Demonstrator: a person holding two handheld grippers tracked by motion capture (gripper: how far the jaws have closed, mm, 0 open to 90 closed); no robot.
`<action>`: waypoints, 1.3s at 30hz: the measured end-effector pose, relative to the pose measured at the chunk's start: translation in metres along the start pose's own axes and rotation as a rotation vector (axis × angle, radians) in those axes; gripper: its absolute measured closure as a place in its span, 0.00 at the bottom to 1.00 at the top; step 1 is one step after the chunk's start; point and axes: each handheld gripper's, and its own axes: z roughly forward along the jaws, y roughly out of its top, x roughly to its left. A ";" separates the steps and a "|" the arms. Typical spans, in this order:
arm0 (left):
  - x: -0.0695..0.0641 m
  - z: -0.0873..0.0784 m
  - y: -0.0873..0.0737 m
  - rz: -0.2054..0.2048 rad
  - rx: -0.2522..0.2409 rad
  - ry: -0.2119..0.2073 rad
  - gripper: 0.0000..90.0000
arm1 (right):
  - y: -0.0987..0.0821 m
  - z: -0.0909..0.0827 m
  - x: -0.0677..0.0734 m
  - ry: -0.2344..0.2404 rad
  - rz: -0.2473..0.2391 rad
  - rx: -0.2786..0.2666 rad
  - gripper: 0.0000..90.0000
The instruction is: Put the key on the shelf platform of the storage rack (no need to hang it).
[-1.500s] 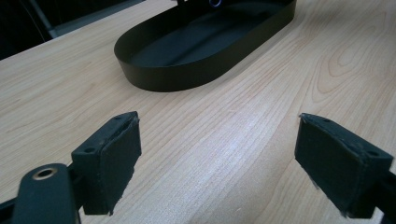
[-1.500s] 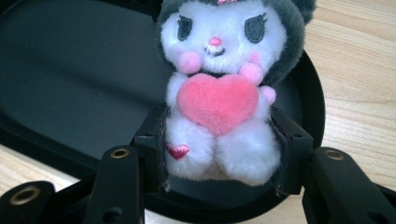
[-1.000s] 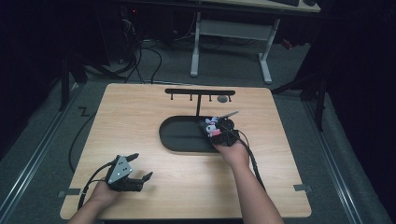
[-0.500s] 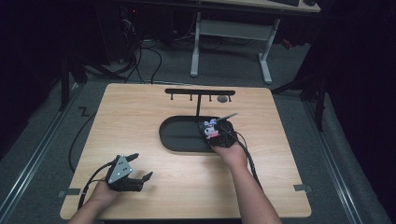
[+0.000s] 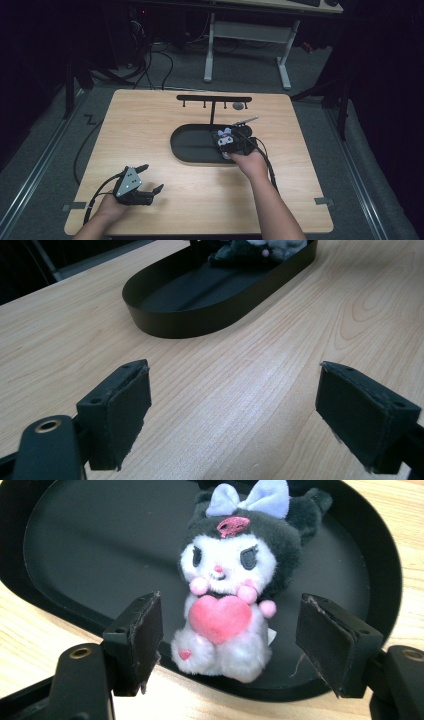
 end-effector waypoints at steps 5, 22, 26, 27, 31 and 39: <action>0.000 0.000 0.000 0.002 0.001 0.002 0.17 | -0.001 -0.003 -0.002 -0.003 0.001 0.003 0.30; -0.001 0.000 0.000 0.004 0.000 0.002 0.17 | -0.008 -0.006 0.001 -0.012 -0.034 -0.009 0.30; 0.000 0.000 0.000 0.002 0.002 0.002 0.17 | -0.011 -0.008 0.001 -0.019 -0.052 -0.020 0.28; -0.001 0.000 0.000 0.003 0.002 0.003 0.17 | -0.014 -0.009 -0.001 -0.022 -0.058 -0.028 0.27; -0.001 0.001 0.000 0.003 0.003 0.003 0.17 | -0.018 -0.011 -0.002 -0.026 -0.069 -0.041 0.26; -0.001 0.001 0.000 0.005 0.006 0.005 0.17 | -0.035 -0.015 -0.006 -0.044 -0.092 -0.084 0.21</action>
